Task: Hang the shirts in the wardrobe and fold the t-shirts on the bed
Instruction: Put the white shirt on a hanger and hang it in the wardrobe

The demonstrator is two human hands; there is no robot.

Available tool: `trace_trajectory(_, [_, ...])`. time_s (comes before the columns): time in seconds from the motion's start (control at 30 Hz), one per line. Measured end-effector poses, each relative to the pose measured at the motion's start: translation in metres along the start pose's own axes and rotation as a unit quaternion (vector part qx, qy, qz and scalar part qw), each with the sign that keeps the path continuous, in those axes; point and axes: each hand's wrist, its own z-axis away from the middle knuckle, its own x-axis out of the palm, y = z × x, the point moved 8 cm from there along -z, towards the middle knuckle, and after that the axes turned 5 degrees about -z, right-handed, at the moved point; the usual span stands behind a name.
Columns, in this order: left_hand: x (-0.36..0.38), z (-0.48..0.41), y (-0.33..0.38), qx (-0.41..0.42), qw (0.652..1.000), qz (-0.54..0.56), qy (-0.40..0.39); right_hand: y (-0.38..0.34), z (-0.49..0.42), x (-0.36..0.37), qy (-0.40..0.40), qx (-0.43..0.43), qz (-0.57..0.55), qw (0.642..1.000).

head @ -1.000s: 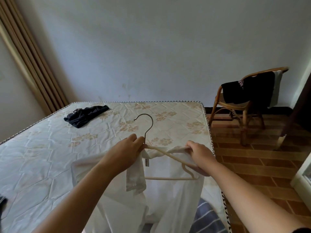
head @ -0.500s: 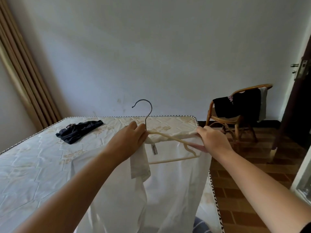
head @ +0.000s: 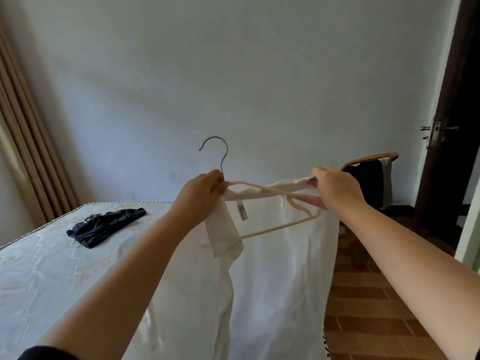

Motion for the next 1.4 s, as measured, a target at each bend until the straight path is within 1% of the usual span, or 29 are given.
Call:
trace_trajectory(0.1, [0.008,0.005,-0.011,-0.029,0.998,0.048,-0.021,0.006,0.001,0.003,-0.029,-0.014,-0.001,0.999])
trace_trajectory(0.17, [0.006,0.005,-0.013,-0.034,0.998,0.047,-0.017,0.012,-0.005,0.002,-0.033,-0.01,0.024,0.999])
trace_trajectory(0.3, [-0.003,0.001,-0.003,0.005,1.0,0.005,-0.016,0.021,-0.011,-0.004,-0.035,-0.004,0.051,0.998])
trace_trajectory(0.4, [-0.011,0.0,0.007,0.034,0.999,-0.028,-0.013,0.024,-0.01,-0.008,-0.006,-0.026,0.085,0.996])
trace_trajectory(0.5, [-0.016,0.001,0.01,0.037,0.998,-0.049,-0.018,0.024,-0.007,-0.012,0.008,-0.036,0.091,0.995])
trace_trajectory(0.67, [-0.009,0.007,0.017,0.037,0.995,-0.079,-0.049,0.017,-0.001,-0.016,0.022,-0.044,0.084,0.995])
trace_trajectory(0.73, [-0.003,0.008,0.019,0.037,0.993,-0.099,-0.057,0.013,0.001,-0.019,0.026,-0.03,0.047,0.998])
trace_trajectory(0.83, [0.004,0.009,0.017,0.024,0.993,-0.105,-0.049,0.006,0.005,-0.02,0.022,0.003,-0.048,0.999])
trace_trajectory(0.9, [0.007,0.009,0.015,0.009,0.996,-0.086,-0.034,-0.005,0.007,-0.019,0.013,0.018,-0.086,0.996])
trace_trajectory(1.03, [0.012,0.007,0.015,-0.039,0.999,-0.005,0.001,-0.035,0.008,-0.012,-0.034,0.038,-0.156,0.986])
trace_trajectory(1.2, [0.01,0.0,0.013,-0.077,0.995,0.061,0.033,-0.073,0.015,0.001,-0.083,0.007,-0.205,0.975])
trace_trajectory(1.3, [0.005,-0.003,0.012,-0.09,0.99,0.094,0.052,-0.093,0.023,0.003,-0.1,-0.013,-0.285,0.953])
trace_trajectory(1.4, [-0.005,-0.009,0.015,-0.085,0.99,0.095,0.067,-0.116,0.028,-0.002,-0.117,-0.049,-0.33,0.936])
